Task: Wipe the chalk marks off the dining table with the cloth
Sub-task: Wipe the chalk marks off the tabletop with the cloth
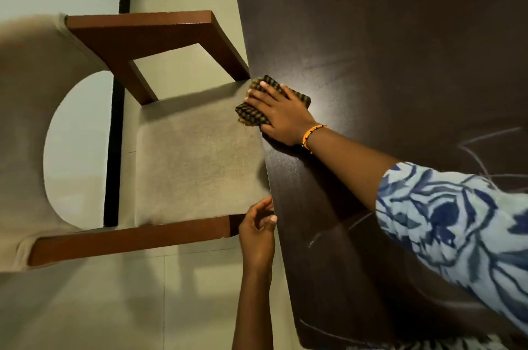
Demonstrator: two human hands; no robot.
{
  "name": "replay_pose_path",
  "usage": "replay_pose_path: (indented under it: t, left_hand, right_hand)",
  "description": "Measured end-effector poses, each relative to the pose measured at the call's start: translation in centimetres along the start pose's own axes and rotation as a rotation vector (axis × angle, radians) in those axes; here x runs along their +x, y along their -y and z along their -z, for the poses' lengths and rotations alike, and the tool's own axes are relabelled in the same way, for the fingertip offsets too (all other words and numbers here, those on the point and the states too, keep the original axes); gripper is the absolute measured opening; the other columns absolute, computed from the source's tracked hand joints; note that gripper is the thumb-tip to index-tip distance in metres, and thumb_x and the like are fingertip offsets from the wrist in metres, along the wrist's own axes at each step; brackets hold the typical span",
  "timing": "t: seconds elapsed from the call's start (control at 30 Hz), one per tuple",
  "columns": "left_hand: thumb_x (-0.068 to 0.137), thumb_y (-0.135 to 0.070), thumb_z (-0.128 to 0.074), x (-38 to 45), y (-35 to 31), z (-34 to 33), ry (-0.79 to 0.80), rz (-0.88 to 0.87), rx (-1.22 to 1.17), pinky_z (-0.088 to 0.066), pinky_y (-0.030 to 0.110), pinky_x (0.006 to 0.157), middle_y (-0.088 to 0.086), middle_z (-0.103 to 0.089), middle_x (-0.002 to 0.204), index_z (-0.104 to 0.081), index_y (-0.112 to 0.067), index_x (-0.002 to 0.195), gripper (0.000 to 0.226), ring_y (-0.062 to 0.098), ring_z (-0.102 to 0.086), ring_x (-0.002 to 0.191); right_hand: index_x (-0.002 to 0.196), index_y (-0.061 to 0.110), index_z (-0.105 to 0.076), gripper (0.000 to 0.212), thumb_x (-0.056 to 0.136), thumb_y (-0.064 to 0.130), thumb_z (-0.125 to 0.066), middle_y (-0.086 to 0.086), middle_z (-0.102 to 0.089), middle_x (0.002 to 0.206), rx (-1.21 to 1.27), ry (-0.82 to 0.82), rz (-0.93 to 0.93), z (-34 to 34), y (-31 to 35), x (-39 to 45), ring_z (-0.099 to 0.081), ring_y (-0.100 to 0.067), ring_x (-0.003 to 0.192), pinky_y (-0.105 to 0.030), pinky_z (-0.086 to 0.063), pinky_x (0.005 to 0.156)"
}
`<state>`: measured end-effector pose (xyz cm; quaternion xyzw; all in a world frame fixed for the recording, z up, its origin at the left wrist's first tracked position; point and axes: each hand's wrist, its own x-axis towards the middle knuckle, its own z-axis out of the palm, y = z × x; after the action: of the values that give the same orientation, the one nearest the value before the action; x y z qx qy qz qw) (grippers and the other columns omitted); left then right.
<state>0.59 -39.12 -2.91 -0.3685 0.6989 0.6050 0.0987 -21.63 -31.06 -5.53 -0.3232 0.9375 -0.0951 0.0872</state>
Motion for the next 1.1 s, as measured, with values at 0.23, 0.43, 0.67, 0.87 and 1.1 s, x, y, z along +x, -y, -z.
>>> replay_pose_path:
  t: [0.23,0.43,0.67,0.87,1.1]
  left_hand:
    - [0.084,0.001,-0.059,-0.5,-0.5,-1.6,-0.202,-0.061,0.19,-0.047,0.035,0.096,0.007,-0.051,0.128,-0.045,-0.018,0.132,0.053,0.02,-0.054,0.109]
    - [0.083,-0.017,-0.061,-1.3,-2.9,-5.9,-0.107,-0.467,0.765,-0.033,0.04,0.107,0.008,-0.039,0.14,-0.035,-0.016,0.139,0.062,0.026,-0.032,0.13]
    - [0.086,-0.023,-0.06,-2.5,-3.5,-10.3,0.122,-0.622,0.829,-0.016,0.038,0.119,0.006,-0.024,0.154,-0.013,-0.018,0.148,0.078,0.021,-0.015,0.144]
    - [0.086,-0.011,-0.058,-2.8,-3.5,-9.3,0.054,-0.577,0.752,-0.017,0.044,0.119,0.01,-0.024,0.154,-0.014,-0.017,0.147,0.076,0.022,-0.014,0.144]
    - [0.083,0.01,-0.05,-2.8,-4.8,-7.6,0.029,-0.642,0.852,-0.026,0.051,0.113,0.016,-0.034,0.148,-0.025,-0.006,0.144,0.068,0.032,-0.026,0.139]
  right_hand:
    - [0.149,0.023,-0.019,0.071,0.085,0.035,-0.048,0.001,-0.013,0.16,0.152,-0.056,-0.038,-1.9,4.6,-8.2,-0.002,-0.022,0.148,-0.047,0.002,0.117]
    - [0.147,0.026,-0.026,0.073,0.078,0.034,-0.049,0.005,-0.023,0.157,0.105,-0.097,-0.173,-0.6,-3.2,-16.0,-0.011,-0.02,0.147,-0.043,-0.007,0.117]
    - [0.146,0.021,-0.026,0.068,0.084,0.021,-0.054,-0.001,-0.024,0.157,0.073,-0.252,-0.781,3.0,-18.1,-25.8,-0.013,-0.022,0.146,-0.047,-0.012,0.116]
    - [0.147,0.019,-0.025,0.069,0.084,0.025,-0.054,-0.003,-0.022,0.157,0.122,-0.329,-1.004,1.9,-14.3,-24.0,-0.011,-0.027,0.147,-0.053,-0.007,0.116]
    - [0.149,0.02,-0.018,0.076,0.082,0.035,-0.05,-0.002,-0.017,0.159,0.186,-0.103,-0.358,-2.4,1.2,-19.8,-0.004,-0.026,0.147,-0.049,0.007,0.115]
